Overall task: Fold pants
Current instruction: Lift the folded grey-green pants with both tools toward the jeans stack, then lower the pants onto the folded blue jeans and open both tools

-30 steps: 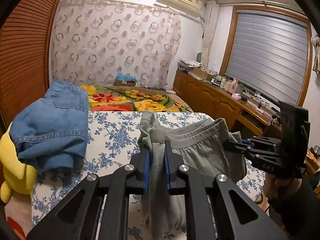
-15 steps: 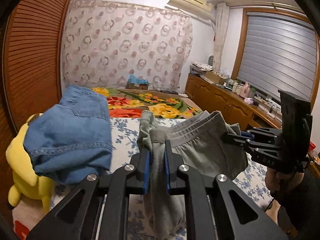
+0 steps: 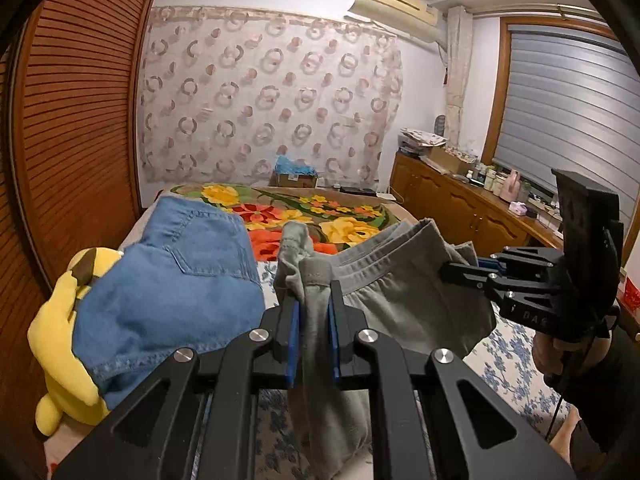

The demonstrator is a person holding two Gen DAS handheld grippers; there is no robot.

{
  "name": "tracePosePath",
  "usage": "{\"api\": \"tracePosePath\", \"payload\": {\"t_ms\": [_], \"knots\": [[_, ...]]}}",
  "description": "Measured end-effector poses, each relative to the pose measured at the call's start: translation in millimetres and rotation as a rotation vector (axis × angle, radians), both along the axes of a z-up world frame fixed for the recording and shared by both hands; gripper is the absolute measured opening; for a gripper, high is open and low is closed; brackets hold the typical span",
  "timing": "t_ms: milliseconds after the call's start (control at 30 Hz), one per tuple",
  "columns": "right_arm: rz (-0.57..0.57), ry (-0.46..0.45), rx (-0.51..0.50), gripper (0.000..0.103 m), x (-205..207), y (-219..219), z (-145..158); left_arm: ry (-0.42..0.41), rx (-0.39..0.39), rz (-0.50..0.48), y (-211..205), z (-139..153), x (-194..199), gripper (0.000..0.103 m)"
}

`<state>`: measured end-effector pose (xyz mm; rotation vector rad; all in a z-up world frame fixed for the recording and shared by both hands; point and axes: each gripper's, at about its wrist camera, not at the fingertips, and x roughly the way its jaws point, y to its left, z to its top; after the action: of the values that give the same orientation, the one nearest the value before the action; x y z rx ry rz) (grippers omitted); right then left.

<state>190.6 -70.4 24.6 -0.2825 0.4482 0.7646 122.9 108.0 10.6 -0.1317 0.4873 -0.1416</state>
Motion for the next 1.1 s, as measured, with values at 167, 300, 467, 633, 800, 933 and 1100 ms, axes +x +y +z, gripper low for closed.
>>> {"api": "tracePosePath", "payload": {"t_ms": [167, 300, 467, 633, 800, 933, 1100], "knots": [[0.016, -0.012, -0.004, 0.012, 21.5, 11.2, 2.7, -0.005, 0.001, 0.019, 11.8, 2.6, 13.9, 0.013], [0.031, -0.026, -0.008, 0.012, 33.9, 18.2, 2.9, -0.017, -0.003, 0.037, 25.3, 6.1, 22.7, 0.013], [0.069, -0.071, -0.02, 0.012, 52.5, 37.1, 9.5, -0.035, -0.004, 0.083, 43.2, 10.0, 30.5, 0.013], [0.111, -0.106, -0.038, 0.012, 74.1, 59.1, 8.6, -0.048, -0.004, 0.152, 65.0, 10.1, 36.2, 0.013], [0.137, -0.123, -0.063, 0.012, 97.5, 81.0, -0.4, -0.043, -0.007, 0.201, 80.6, -0.3, 38.8, 0.013], [0.157, -0.143, -0.102, 0.012, 112.6, 99.7, -9.4, -0.033, -0.021, 0.224, 89.1, -8.9, 39.8, 0.013], [0.19, -0.153, -0.132, 0.012, 129.5, 127.7, -16.3, -0.036, -0.037, 0.245, 92.7, -13.0, 33.9, 0.013]]}}
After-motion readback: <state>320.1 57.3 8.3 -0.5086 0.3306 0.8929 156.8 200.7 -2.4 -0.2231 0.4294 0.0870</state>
